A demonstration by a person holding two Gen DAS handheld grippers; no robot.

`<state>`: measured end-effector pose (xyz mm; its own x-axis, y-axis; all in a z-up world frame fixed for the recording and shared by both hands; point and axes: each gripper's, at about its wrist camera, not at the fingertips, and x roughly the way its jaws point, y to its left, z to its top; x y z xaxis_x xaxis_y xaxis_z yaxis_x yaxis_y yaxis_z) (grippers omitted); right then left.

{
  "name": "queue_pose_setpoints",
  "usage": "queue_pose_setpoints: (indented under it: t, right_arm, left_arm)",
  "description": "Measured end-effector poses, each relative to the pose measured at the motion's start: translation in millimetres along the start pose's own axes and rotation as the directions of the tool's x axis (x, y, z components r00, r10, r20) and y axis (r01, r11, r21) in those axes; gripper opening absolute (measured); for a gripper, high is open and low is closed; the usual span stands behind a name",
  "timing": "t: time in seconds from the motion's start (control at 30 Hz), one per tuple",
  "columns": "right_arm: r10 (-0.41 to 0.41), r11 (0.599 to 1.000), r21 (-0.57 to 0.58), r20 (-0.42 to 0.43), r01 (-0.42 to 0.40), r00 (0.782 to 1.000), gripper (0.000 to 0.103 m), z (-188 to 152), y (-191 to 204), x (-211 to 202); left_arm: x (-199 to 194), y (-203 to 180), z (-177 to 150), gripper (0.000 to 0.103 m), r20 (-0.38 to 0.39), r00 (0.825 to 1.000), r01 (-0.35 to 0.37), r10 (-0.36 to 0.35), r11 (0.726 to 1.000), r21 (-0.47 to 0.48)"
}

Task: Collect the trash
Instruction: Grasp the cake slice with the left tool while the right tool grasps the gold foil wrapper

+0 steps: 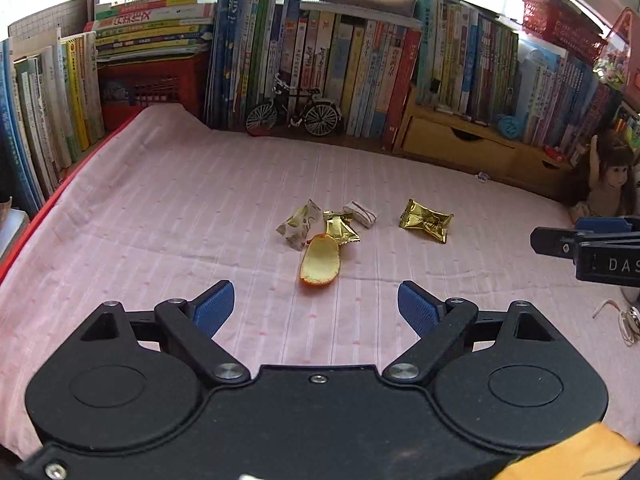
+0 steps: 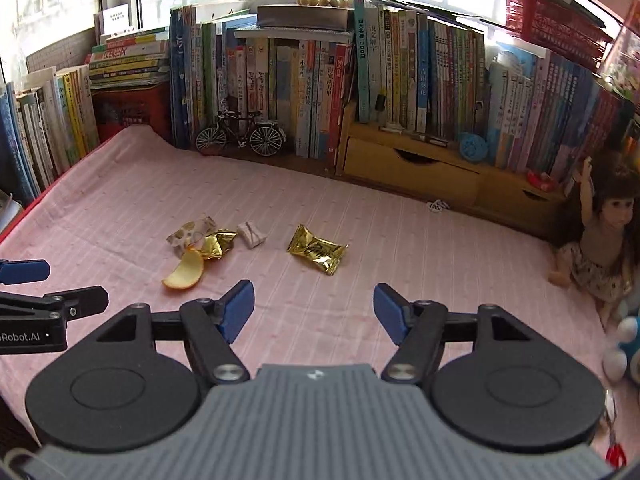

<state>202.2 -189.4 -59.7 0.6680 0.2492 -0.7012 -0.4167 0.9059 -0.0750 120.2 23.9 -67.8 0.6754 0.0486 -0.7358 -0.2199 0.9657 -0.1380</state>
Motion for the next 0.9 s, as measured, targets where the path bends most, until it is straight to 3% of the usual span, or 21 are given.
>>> queue_pose_setpoints:
  t: [0.2, 0.43, 0.67, 0.77, 0.83, 0.9]
  right_arm:
    - [0.049, 0.991, -0.122, -0.045, -0.054, 0.998, 0.078, 19, -27, 70]
    - [0.121, 0.978, -0.157, -0.099, -0.135, 0.988, 0.078, 29, -37, 136]
    - [0.156, 0.968, -0.171, -0.165, -0.184, 0.974, 0.078, 32, -28, 189]
    - [0.163, 0.968, -0.158, -0.188, -0.194, 0.969, 0.078, 32, -26, 206]
    - [0.171, 0.967, -0.154, -0.198, -0.203, 0.965, 0.077, 32, -24, 212]
    - [0.181, 0.964, -0.154, -0.208, -0.215, 0.961, 0.077, 32, -22, 217]
  left_arm:
    - [71, -14, 11, 0.079, -0.062, 0.996, -0.066, 0.063, 0.997, -0.044]
    - [130, -20, 12, 0.071, -0.122, 0.984, -0.138, 0.130, 0.989, -0.059]
    - [157, -21, 11, 0.067, -0.164, 0.976, -0.161, 0.145, 0.983, -0.086]
    - [161, -19, 12, 0.059, -0.170, 0.974, -0.166, 0.147, 0.980, -0.108]
    - [163, -18, 13, 0.047, -0.172, 0.975, -0.165, 0.143, 0.979, -0.122]
    - [162, -19, 13, 0.045, -0.174, 0.976, -0.153, 0.130, 0.980, -0.128]
